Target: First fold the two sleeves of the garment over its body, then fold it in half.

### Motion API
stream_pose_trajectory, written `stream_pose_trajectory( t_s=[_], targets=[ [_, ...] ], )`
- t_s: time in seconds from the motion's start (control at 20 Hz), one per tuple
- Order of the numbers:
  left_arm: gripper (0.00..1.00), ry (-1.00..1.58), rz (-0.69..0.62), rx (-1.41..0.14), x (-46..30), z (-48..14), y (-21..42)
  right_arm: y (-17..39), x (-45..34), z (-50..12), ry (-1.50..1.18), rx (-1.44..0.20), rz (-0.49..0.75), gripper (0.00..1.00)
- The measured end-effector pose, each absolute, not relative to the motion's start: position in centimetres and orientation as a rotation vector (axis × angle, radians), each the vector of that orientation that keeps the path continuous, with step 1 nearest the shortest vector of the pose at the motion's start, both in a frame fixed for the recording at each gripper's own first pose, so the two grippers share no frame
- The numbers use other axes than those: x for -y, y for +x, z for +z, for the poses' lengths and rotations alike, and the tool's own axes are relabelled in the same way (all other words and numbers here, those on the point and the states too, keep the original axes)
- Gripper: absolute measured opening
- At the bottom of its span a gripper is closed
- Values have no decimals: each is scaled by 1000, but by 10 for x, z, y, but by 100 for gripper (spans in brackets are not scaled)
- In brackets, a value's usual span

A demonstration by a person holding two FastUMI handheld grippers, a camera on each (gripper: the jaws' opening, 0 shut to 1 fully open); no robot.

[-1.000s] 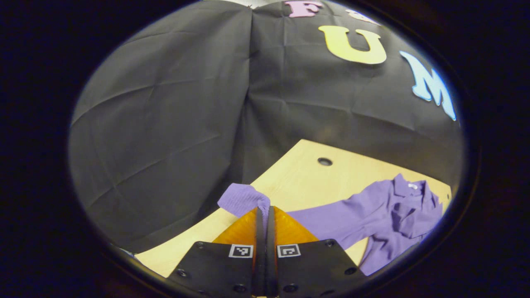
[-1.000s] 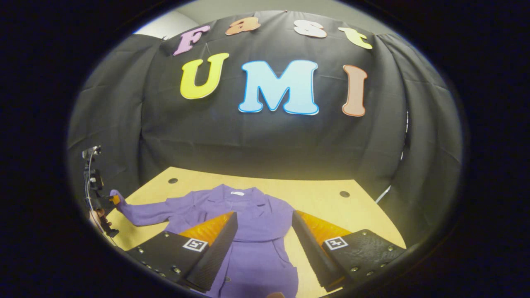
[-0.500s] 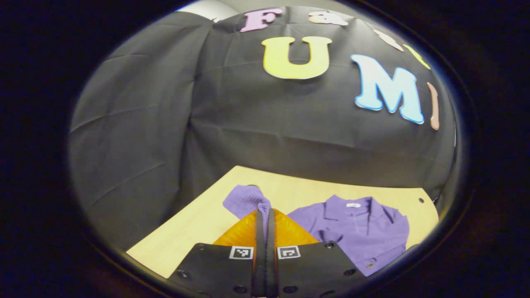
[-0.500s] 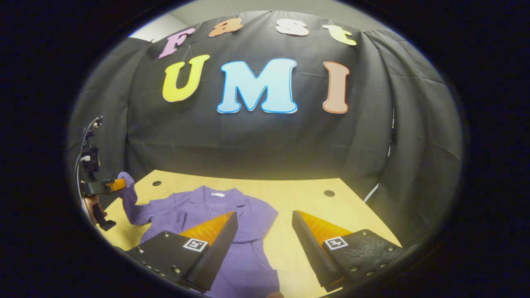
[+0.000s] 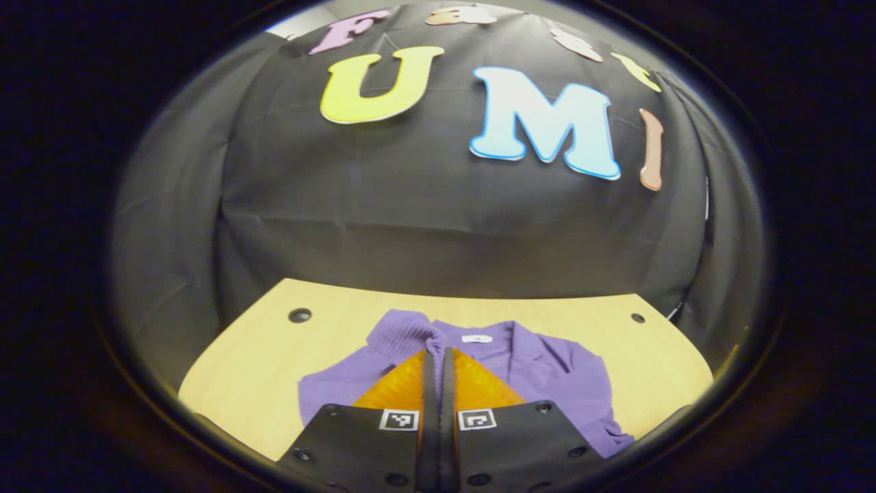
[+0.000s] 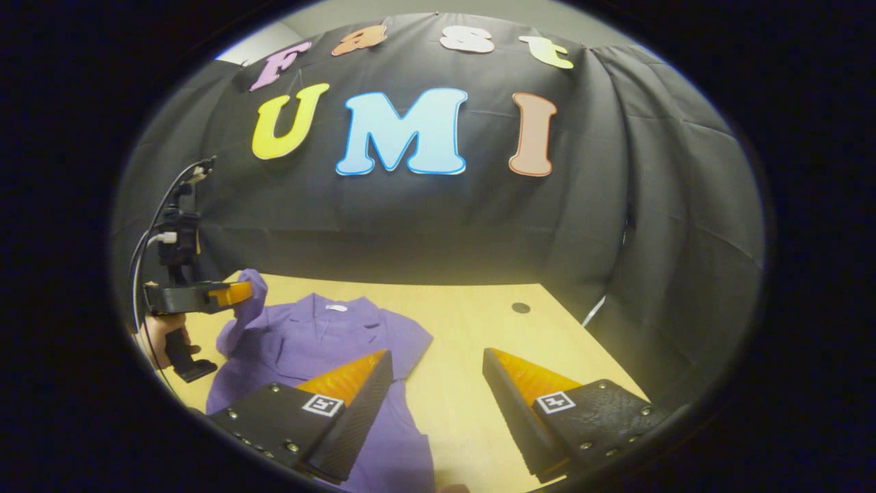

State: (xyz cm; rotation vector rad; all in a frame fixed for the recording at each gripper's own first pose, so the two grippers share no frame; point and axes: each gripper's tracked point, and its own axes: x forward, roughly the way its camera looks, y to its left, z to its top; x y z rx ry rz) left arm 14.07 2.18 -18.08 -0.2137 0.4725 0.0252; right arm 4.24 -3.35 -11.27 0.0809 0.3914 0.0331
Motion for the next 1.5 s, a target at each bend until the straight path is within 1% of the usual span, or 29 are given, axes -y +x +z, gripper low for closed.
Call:
stream_pose_trajectory(
  t_s=[0.25, 0.5, 0.65, 0.7, 0.85, 0.95, 1.0, 1.05, 1.2, 1.3, 1.35, 1.5],
  targets=[
    [7, -178, -21, -526, 26, -204, 148, 24, 44, -129, 59, -423, 61, 87],
    [7, -112, -97, -542, 77, -206, 145, 16, 46, -137, 55, -433, 116, 87],
    [7, -58, -135, -539, 95, -208, 143, 12, 51, -136, 34, -423, 112, 87],
    [21, -75, -163, -539, 101, -208, 139, 10, 54, -136, 23, -418, 100, 86],
    [47, -105, -200, -532, 103, -202, 129, 0, 53, -135, 17, -413, 59, 87],
    [58, -108, -205, -526, 94, -198, 119, -7, 50, -136, 17, -422, 32, 87],
    [69, -114, -201, -513, 87, -194, 114, -11, 46, -136, 19, -420, 25, 87],
    [70, -124, -194, -505, 80, -190, 108, -15, 43, -137, 22, -425, 22, 87],
    [100, -157, -165, -513, 53, -189, 77, -26, 31, -153, 46, -464, 23, 87],
    [99, -155, -142, -522, 32, -191, 53, -35, 23, -167, 65, -497, 28, 87],
    [100, -146, -128, -531, 21, -193, 38, -39, 20, -174, 67, -514, 28, 87],
    [100, -106, -99, -571, -8, -207, -8, -51, 13, -194, 77, -567, 32, 87]
  ],
)
